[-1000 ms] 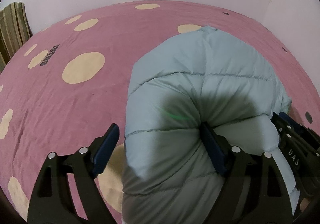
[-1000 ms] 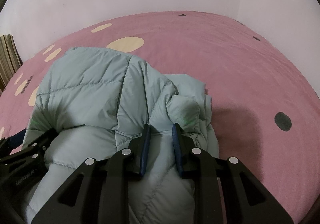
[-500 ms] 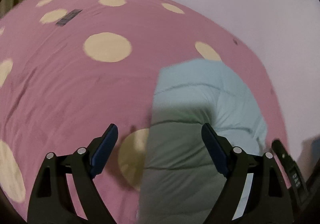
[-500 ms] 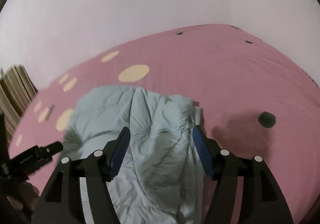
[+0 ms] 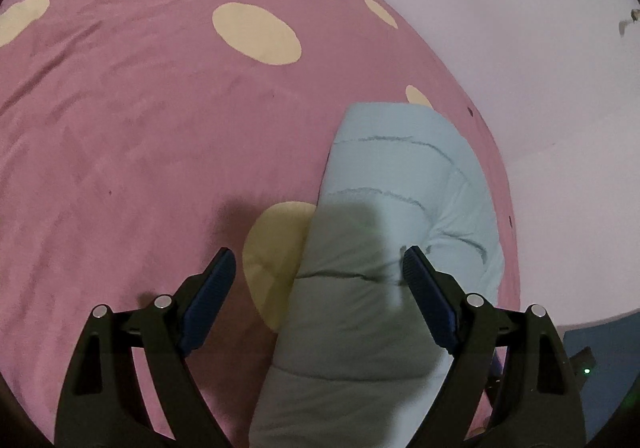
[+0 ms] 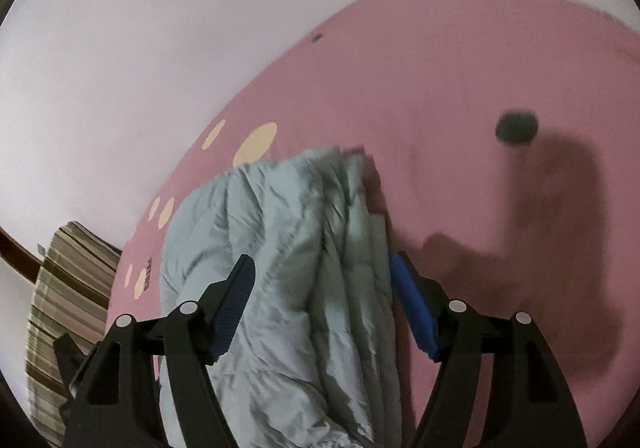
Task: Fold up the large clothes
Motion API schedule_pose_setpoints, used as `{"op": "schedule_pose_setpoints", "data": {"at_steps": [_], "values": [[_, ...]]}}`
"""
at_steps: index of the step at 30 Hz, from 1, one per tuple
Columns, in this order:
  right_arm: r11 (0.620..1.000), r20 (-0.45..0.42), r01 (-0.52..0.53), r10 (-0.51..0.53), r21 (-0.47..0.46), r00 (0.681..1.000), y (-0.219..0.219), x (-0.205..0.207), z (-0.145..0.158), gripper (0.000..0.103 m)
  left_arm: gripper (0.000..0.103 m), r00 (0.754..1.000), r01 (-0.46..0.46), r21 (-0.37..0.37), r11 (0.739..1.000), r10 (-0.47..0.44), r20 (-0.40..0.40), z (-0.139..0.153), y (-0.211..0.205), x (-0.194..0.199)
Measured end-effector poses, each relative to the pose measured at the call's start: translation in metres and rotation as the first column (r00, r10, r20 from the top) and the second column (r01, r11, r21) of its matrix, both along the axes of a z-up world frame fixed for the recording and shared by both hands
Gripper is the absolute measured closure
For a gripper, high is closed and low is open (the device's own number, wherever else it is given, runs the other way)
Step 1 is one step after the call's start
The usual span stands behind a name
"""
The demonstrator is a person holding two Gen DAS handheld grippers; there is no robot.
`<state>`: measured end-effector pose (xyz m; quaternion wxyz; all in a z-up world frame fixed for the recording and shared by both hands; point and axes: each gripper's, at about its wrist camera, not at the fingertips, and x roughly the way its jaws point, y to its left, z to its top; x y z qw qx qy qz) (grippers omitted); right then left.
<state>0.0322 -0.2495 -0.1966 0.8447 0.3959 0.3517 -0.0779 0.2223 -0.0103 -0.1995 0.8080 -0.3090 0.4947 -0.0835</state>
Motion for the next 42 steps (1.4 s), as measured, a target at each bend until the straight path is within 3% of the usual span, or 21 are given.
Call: {"op": "schedule_pose_setpoints", "data": {"at_steps": [6, 17, 21, 24, 31, 35, 42], "values": [[0.998, -0.021, -0.003, 0.005, 0.065, 1.0, 0.003, 0.003, -0.024, 0.033, 0.017, 1.0, 0.023, -0.041, 0.999, -0.024, -0.009, -0.013, 0.0, 0.005], [0.996, -0.003, -0.045, 0.045, 0.074, 0.999, 0.012, 0.007, -0.037, 0.029, 0.012, 0.998, 0.061, -0.092, 0.994, -0.061, -0.001, -0.028, -0.013, 0.018], [0.997, -0.003, -0.052, 0.053, 0.063, 0.999, 0.015, 0.01, -0.038, 0.031, 0.012, 0.996, 0.089, -0.15, 0.985, -0.092, -0.015, -0.035, -0.021, 0.023], [0.996, -0.002, -0.056, 0.056, 0.075, 0.998, 0.017, 0.012, -0.041, 0.043, 0.031, 0.993, 0.114, -0.185, 0.976, -0.118, -0.012, -0.039, -0.027, 0.025], [0.989, 0.03, -0.076, 0.073, 0.125, 0.997, 0.019, 0.009, -0.047, 0.068, 0.055, 0.988, 0.154, -0.151, 0.977, -0.152, 0.021, -0.035, -0.029, 0.026], [0.99, 0.054, -0.082, 0.076, 0.113, 0.996, 0.022, 0.005, -0.043, 0.077, 0.063, 0.986, 0.166, -0.128, 0.978, -0.162, 0.044, -0.028, -0.029, 0.02], [0.993, 0.091, -0.103, 0.097, 0.054, 0.991, 0.038, 0.012, -0.027, 0.081, 0.07, 0.983, 0.169, -0.088, 0.982, -0.163, 0.08, -0.014, -0.029, 0.016]]}}
